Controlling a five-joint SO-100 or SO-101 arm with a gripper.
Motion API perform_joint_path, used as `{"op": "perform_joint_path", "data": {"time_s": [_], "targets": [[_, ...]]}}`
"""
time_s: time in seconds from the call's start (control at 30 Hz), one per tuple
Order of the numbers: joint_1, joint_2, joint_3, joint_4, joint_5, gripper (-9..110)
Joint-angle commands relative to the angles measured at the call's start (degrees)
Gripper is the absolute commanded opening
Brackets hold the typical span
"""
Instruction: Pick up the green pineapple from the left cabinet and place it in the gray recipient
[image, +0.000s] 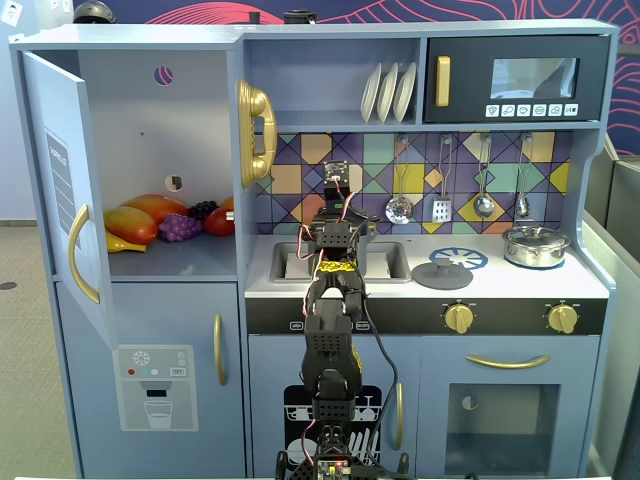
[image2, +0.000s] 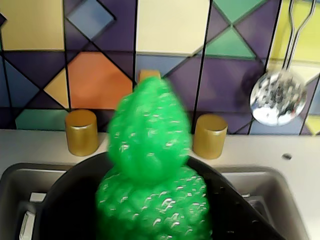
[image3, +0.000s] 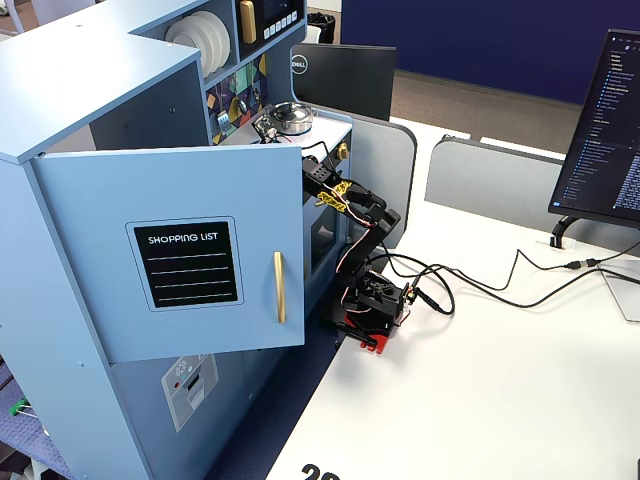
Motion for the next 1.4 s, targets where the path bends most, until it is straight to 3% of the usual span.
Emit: {"op": "perform_joint_path", "data": {"time_s": [0.0,0.1,0.2,0.3,0.53,0.67,0.93,1.37], "targets": [[0.53,0.7,-5.27,-0.09,2.99,36],[1.05,5.62,-5.1,3.34,2.55,32],[1.58,16.52,-1.32,17.05,2.29,26],[-0.44,30.67,7.91,30.5,1.93,23],[0.7,55.46,35.68,43.59,0.44,3],[1.14,57.92,48.87,44.12,7.29,0],[-1.49,58.97,71.46,38.23,10.81,0],[-2.99,63.11,73.83,63.02,6.5,0]]}}
